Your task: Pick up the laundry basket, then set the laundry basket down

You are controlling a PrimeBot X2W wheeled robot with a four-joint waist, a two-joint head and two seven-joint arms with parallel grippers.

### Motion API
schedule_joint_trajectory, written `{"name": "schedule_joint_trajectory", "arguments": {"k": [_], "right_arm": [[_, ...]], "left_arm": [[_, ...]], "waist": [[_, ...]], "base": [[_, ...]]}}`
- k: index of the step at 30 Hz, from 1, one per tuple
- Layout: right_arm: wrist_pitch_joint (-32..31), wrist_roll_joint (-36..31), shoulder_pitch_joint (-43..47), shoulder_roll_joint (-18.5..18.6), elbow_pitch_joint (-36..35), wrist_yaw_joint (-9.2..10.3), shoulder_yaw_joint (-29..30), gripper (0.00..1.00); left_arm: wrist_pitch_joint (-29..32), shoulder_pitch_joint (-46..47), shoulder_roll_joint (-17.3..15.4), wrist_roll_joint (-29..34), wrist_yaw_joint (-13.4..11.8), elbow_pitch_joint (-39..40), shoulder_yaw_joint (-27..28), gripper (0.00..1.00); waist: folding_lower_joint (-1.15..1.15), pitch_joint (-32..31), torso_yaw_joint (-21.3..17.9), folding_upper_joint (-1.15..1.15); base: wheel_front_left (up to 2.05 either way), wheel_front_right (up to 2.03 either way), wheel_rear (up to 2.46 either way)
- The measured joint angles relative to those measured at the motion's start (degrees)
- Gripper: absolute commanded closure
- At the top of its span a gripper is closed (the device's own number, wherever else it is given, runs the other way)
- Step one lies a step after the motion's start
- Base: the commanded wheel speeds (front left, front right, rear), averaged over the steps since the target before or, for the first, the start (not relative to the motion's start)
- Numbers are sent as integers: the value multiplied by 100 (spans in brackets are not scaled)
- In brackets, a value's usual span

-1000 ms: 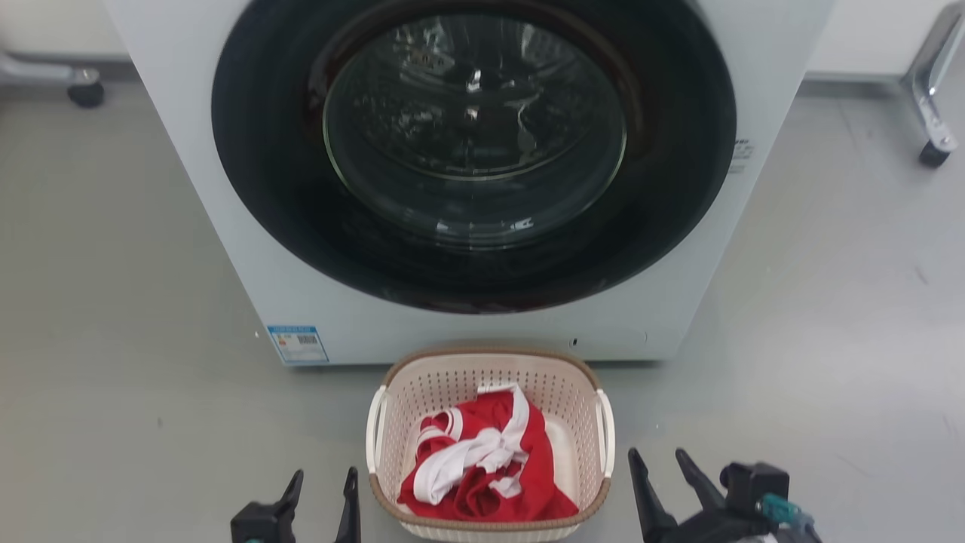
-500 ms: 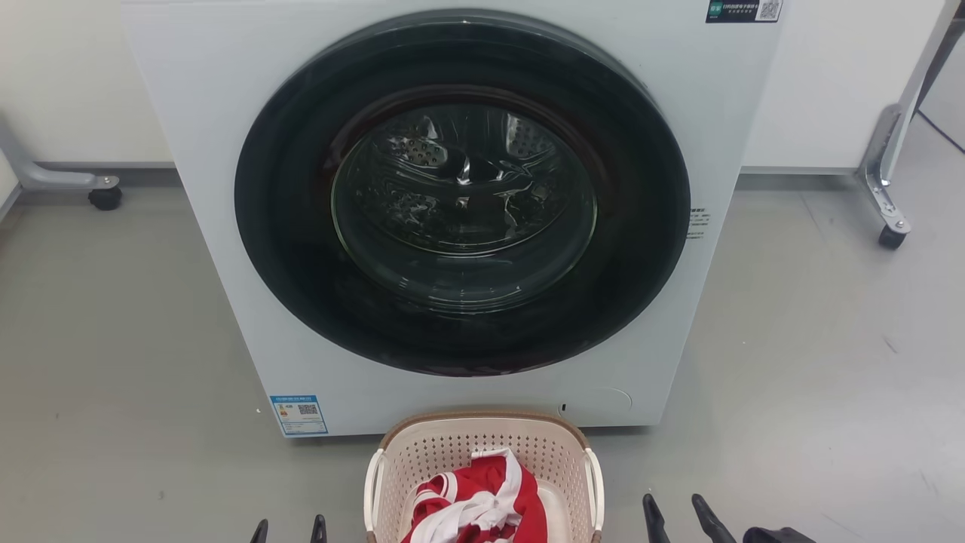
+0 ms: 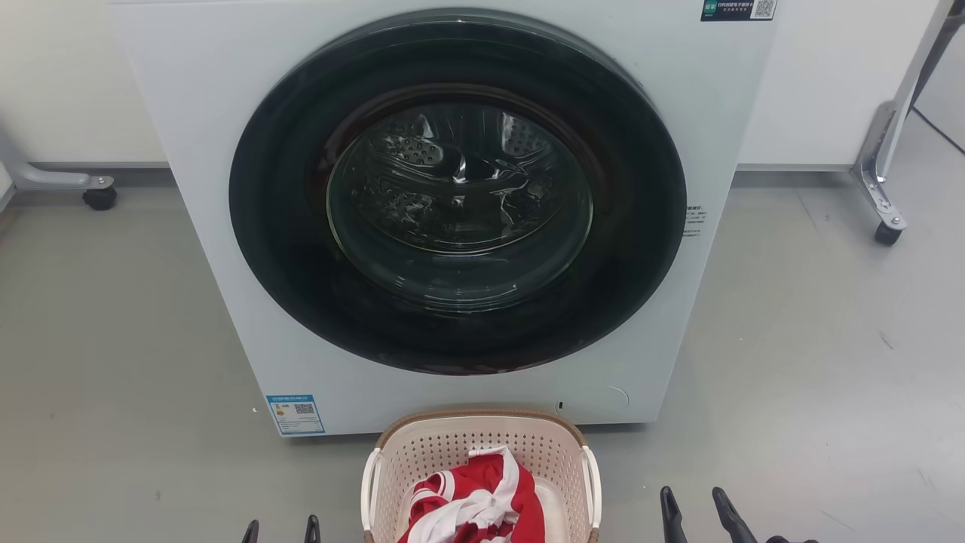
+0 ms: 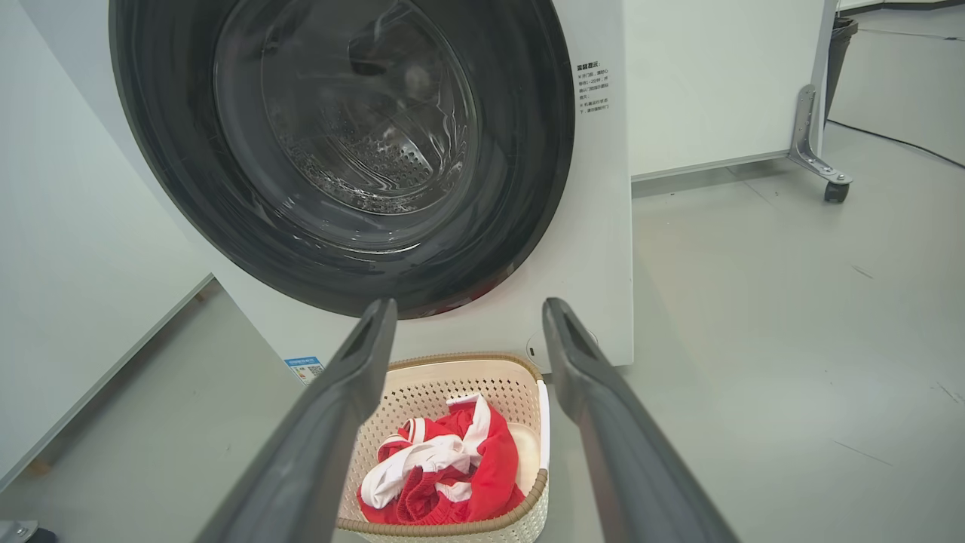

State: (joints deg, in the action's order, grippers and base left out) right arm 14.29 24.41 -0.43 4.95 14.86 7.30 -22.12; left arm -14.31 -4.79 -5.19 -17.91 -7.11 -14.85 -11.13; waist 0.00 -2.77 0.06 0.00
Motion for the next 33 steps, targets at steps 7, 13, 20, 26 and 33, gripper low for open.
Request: {"name": "schedule_joint_trajectory", "arguments": {"k": [7,13,20,26,33], "right_arm": [[1,-283,84,-51,-237,1,166,0],[1,-388,137,-93,-380,1,241,0],[-11,-508,172,-122,-381,0,268,100],[-56,-467,355,-124,-141,-13,288,100],[-169,-1,336,-131,-135,-100,488,100]], "left_arm": [[0,-40,36,119,0,189,69,0],[0,-40,65,197,0,303,88,0],[9,-48,78,348,5,278,78,100],[46,-160,93,315,22,36,89,100],[170,-143,108,-133,116,9,203,100]], "waist": [[0,36,-16,0],[0,60,-5,0],[0,82,5,0],[0,87,5,0],[1,103,4,0]], "base": [[0,0,0],[0,0,0],[0,0,0],[0,0,0],[0,0,0]]}}
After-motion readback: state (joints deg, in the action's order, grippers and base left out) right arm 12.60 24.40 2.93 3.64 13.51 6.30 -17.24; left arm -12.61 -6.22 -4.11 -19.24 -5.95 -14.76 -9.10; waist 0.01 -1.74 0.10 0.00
